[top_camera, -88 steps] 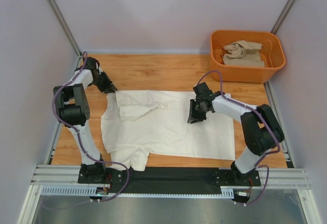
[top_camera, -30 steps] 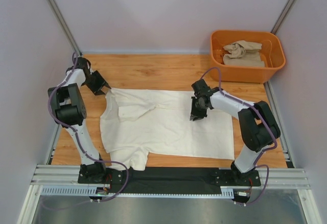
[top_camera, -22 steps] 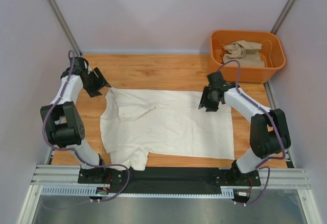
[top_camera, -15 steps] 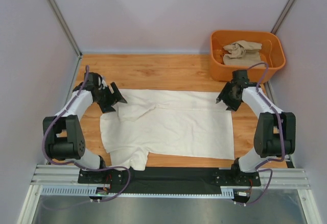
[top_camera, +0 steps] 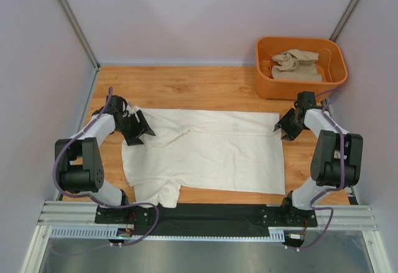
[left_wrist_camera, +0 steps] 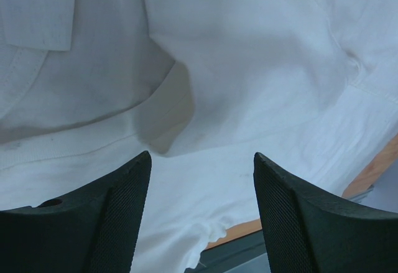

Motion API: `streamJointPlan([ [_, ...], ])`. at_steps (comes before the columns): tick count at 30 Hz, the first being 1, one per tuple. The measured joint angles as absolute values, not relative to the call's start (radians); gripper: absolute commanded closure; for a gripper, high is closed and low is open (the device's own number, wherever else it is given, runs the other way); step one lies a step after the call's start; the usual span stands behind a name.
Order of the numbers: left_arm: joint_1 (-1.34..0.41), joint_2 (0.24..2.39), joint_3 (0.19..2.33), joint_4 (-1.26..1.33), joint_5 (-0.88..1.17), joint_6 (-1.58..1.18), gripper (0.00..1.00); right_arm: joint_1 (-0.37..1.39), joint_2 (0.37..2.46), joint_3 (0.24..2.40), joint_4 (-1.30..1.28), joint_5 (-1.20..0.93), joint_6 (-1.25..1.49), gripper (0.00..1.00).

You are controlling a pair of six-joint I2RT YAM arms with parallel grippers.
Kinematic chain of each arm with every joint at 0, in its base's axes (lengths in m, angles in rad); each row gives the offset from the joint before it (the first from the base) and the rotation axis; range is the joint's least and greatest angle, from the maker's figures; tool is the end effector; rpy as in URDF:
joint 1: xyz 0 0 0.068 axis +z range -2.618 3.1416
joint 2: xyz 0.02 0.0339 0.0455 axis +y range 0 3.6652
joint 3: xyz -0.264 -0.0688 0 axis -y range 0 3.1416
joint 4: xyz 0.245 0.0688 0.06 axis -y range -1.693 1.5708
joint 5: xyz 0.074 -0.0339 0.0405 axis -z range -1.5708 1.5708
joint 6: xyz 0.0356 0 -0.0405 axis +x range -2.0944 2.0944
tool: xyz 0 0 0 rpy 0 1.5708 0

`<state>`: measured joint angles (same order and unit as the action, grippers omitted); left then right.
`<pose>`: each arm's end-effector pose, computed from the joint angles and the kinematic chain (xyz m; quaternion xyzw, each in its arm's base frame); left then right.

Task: Fold and stack the t-shirts
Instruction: Fold the tshirt

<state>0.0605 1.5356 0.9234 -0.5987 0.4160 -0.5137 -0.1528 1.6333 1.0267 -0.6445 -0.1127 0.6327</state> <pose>0.2836 0.0028 0.1859 -0.2371 0.9337 -0.2373 0.1250 0.3034 -0.0427 0.1828 0.3690 0.9141 0.0918 0.1411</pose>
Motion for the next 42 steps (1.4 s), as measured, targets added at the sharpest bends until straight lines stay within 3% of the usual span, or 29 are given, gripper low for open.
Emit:
streamJointPlan([
  [2,0.060,1.557,0.933,-0.594,0.416,-0.509,0.33,-0.153,1.638,1.027,-0.638,-0.113,0.633,0.52],
  [6,0.060,1.612,0.952,-0.580,0.417,-0.499,0.59,-0.153,1.652,1.027,-0.627,-0.113,0.636,0.55],
  [15,0.060,1.607,0.961,-0.581,0.422,-0.493,0.89,-0.153,1.703,1.028,-0.606,-0.106,0.652,0.64],
  [22,0.059,1.568,0.961,-0.587,0.429,-0.495,1.00,-0.153,1.722,1.039,-0.603,-0.094,0.662,0.69],
  [34,0.059,1.519,0.978,-0.622,0.435,-0.496,1.00,-0.153,1.748,1.059,-0.603,-0.074,0.658,0.76],
  [42,0.059,1.493,0.992,-0.633,0.435,-0.500,1.00,-0.153,1.767,1.083,-0.604,-0.062,0.655,0.89],
])
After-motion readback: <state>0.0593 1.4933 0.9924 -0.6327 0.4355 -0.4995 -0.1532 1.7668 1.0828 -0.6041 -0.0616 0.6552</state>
